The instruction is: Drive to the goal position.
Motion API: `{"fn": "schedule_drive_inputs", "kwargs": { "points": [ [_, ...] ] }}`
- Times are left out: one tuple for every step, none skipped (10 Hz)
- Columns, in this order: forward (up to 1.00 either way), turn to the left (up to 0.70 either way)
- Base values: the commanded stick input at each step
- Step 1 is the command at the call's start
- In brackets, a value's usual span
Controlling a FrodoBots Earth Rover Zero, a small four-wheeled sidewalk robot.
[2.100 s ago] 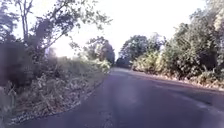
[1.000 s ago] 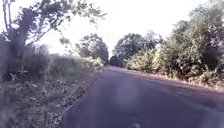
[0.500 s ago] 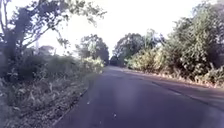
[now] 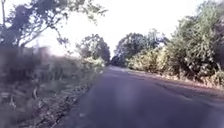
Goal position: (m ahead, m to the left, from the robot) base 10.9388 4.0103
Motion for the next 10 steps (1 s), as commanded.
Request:
{"fn": "schedule_drive_inputs", "kwargs": {
  "points": [
    [0.85,-0.34],
    [0.85,-0.14],
    [0.85,-0.01],
    [0.85,0.00],
    [0.85,0.00],
    [0.85,0.00],
    [0.85,0.00],
    [0.85,0.00],
    [0.85,0.00],
    [0.85,0.00]
  ]
}}
